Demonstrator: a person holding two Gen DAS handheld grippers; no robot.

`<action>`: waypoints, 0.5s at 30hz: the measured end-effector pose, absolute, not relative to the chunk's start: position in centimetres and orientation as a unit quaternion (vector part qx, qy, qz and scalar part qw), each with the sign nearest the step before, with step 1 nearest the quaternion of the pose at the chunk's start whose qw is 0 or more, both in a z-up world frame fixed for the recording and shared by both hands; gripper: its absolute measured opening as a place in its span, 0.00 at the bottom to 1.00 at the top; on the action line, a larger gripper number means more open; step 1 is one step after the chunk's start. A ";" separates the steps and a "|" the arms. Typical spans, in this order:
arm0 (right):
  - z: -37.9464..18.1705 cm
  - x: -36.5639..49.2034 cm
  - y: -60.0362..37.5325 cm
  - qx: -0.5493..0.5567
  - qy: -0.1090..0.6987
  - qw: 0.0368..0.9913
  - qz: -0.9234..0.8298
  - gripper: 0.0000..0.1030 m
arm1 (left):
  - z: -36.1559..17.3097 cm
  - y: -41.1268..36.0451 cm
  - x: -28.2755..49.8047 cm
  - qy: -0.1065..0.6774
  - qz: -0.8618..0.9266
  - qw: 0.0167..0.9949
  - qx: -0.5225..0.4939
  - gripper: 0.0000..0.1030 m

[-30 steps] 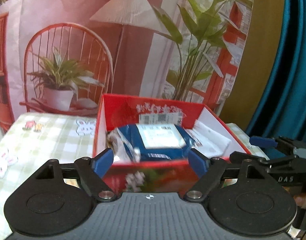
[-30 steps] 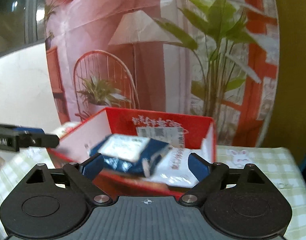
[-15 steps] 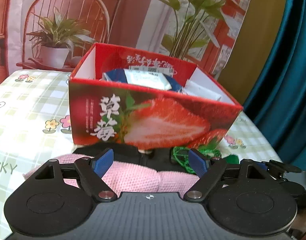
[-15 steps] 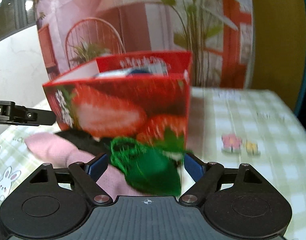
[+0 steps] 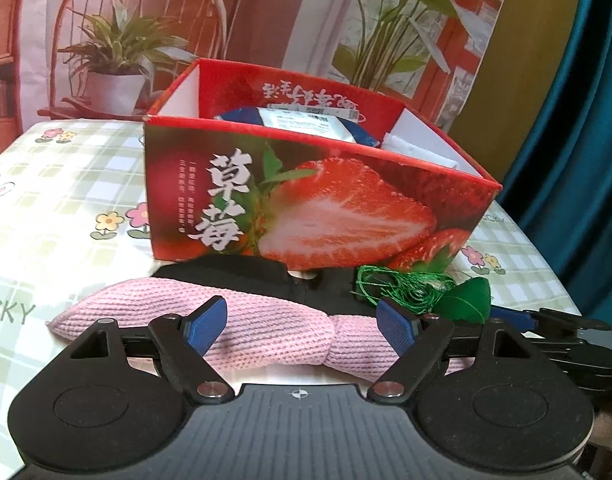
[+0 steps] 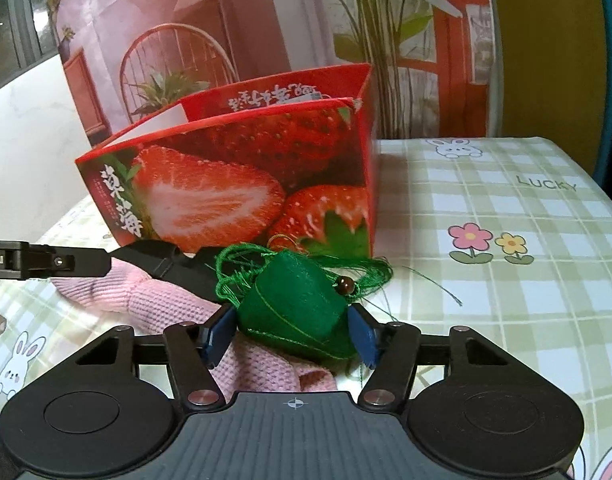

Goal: Organize soft objects
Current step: 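Withdraw both tools from the box down to the green knitted pouch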

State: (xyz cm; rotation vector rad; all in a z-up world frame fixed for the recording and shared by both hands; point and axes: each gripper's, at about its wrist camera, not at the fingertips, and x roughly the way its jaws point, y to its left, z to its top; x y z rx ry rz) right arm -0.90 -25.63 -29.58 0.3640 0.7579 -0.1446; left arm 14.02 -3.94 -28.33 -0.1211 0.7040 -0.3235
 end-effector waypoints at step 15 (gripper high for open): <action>-28.1 2.4 -20.1 0.104 0.341 0.934 0.007 0.55 | -27.4 -2.6 13.6 0.322 -0.129 0.935 -0.069 0.81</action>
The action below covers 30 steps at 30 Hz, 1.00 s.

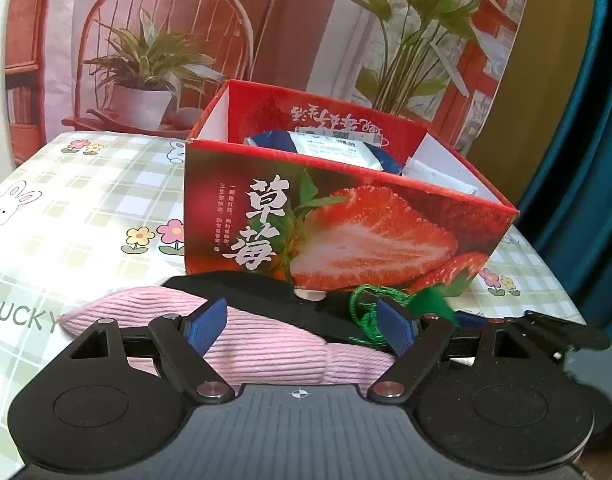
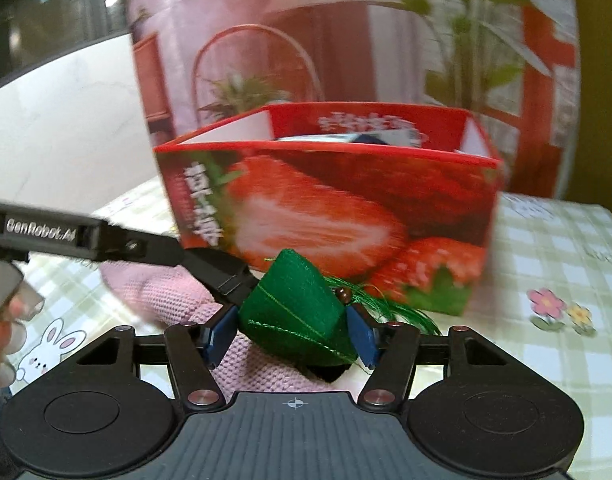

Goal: Organize soft objects
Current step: 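Withdraw both tools from the box down to the green knitted pouch, then close both tools on the green knitted pouch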

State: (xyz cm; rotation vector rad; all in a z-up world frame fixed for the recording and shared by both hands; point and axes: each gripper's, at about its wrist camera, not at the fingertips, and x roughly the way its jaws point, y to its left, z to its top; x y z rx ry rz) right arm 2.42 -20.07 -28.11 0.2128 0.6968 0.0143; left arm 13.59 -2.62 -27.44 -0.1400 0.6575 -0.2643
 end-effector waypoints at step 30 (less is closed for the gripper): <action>-30.5 0.8 -20.4 0.095 0.312 0.945 0.012 0.49 | -28.6 -6.5 14.7 0.360 -0.212 0.906 -0.063 0.60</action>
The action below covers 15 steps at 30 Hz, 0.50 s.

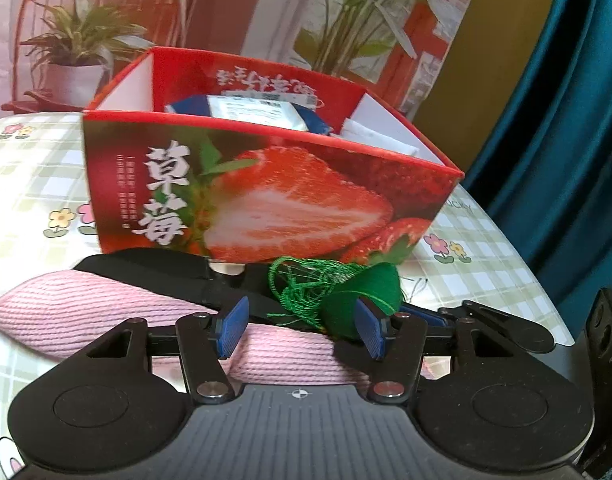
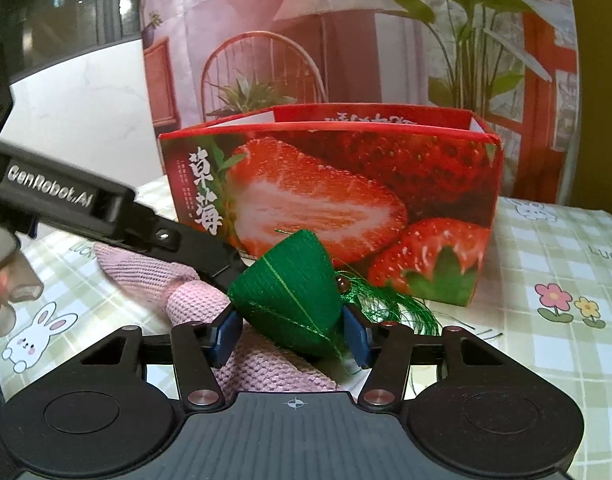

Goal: Organize soft objects
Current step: 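Close both tools on the green knitted pouch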

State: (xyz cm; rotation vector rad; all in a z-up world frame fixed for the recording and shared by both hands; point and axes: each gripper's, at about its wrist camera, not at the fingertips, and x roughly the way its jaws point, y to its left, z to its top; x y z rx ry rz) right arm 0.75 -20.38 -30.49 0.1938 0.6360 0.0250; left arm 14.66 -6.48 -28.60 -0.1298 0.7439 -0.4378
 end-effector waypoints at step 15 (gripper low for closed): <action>-30.8 0.4 -21.9 0.139 0.296 0.944 0.036 0.48 | -28.8 -10.3 16.2 0.386 -0.257 0.883 -0.071 0.40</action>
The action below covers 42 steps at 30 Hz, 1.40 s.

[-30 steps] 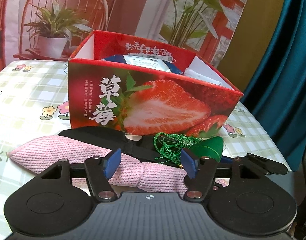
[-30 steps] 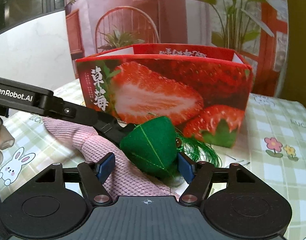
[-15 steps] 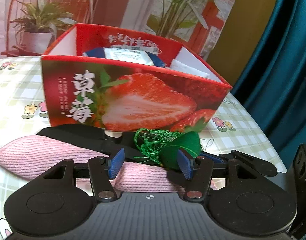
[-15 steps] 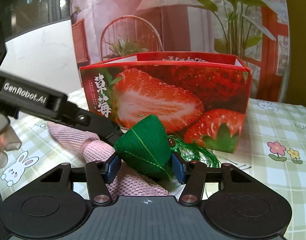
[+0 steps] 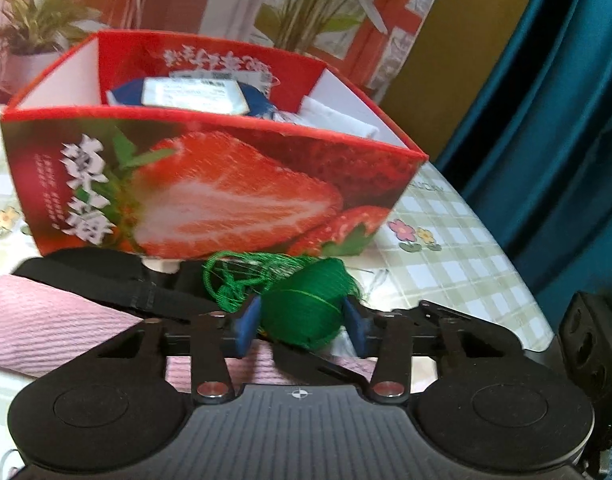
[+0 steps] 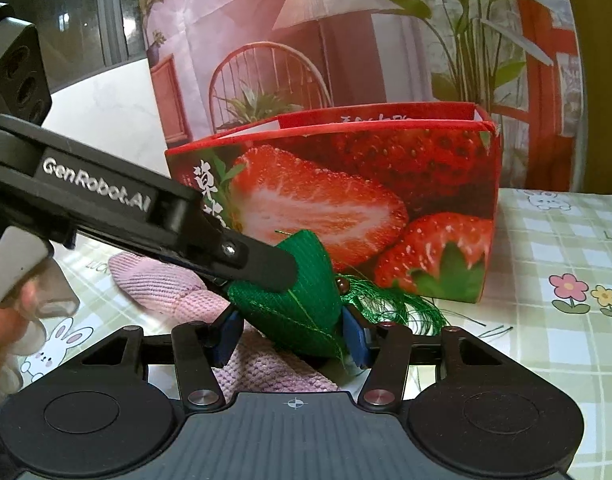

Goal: Organize soft objects
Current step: 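Close both tools on the green knitted pouch, then lift the green pouch with both tools over the red box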

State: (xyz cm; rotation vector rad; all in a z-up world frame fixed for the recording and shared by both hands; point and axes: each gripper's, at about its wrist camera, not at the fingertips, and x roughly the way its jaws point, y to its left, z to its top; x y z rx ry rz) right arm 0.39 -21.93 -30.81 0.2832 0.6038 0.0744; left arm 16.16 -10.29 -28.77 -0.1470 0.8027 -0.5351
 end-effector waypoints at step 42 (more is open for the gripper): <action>-12.3 10.8 -29.1 0.014 0.152 0.988 -0.002 0.47 | -11.9 -11.3 24.1 0.201 -0.332 0.914 -0.113 0.38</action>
